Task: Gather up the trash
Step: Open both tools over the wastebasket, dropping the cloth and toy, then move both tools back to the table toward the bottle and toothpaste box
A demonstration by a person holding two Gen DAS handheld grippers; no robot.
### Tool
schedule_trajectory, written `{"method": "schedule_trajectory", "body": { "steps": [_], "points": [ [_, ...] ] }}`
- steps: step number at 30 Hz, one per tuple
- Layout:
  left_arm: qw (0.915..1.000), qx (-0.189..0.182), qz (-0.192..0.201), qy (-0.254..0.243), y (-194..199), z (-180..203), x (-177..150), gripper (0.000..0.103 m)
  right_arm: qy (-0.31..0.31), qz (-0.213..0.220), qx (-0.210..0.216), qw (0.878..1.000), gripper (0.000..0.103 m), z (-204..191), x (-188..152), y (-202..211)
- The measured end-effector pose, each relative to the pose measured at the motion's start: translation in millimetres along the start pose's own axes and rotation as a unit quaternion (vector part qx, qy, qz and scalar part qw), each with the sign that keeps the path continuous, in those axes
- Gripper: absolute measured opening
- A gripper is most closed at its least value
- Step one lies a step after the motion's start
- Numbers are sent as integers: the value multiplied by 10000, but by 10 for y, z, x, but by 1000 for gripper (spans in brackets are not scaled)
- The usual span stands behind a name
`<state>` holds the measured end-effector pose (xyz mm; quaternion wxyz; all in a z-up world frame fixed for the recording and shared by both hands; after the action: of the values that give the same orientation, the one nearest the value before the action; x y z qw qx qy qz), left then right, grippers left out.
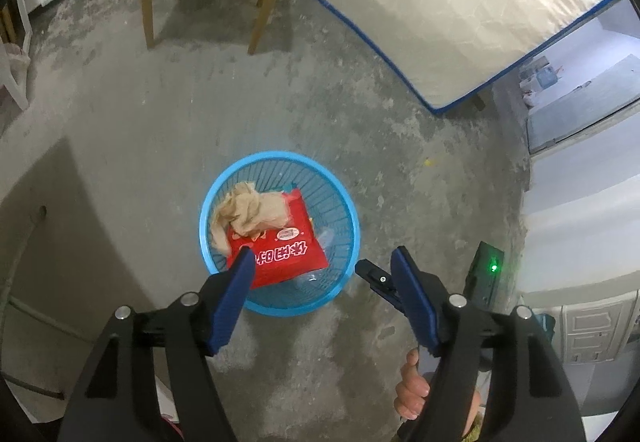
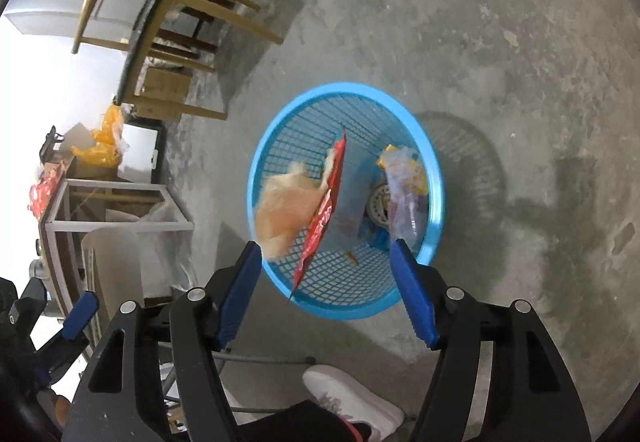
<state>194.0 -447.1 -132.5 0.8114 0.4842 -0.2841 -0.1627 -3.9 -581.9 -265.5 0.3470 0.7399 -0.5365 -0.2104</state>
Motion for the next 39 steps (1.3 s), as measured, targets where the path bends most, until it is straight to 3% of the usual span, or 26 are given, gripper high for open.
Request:
{"method": "schedule_trajectory", "body": {
  "steps": [7, 13, 17, 22, 27, 31, 34, 39],
  "points": [
    [9987, -225, 417, -188, 695, 115, -240, 69, 282, 271, 21, 9992, 64, -48, -111, 270],
    [9927, -187, 1146, -335, 1551, 30, -702, 76, 842, 452, 280, 9950, 68, -322, -307, 616],
    [9854, -41, 1642, -448, 2108, -138, -1126, 80, 1424, 468, 602, 9869, 70, -750, -476, 848],
    [9762, 239, 2146, -205, 2689, -601, -1610, 84, 2196, 366, 1053, 9692, 78, -1438, -753, 1033],
    [9594, 830, 2631, 582, 3151, -1337, -2124, 86, 2848, -67, 1322, 9494, 83, -2060, -1148, 959],
    [9405, 1249, 2836, 1396, 3394, -2010, -2449, 87, 3445, -539, 1465, 9257, 84, -2578, -1583, 780],
    [9222, 1407, 2957, 2056, 3499, -2482, -2519, 87, 3848, -899, 1566, 9052, 85, -2963, -1939, 607],
    [8953, 1811, 2782, 2972, 3469, -3231, -2368, 86, 4420, -1328, 1441, 8753, 86, -3485, -2533, 257]
  ]
}}
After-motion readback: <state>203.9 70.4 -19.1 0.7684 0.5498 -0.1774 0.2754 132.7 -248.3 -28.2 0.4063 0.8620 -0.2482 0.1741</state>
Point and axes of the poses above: each gripper's, at about its wrist camera, not at the fingertips, and y roughly against the way its jaws point, z to its right, x to its top, the point moved 3 cm from there along -y, roughly the way its jaws point, and after that the axes turned 3 degrees about x, right-handed, at the moved point
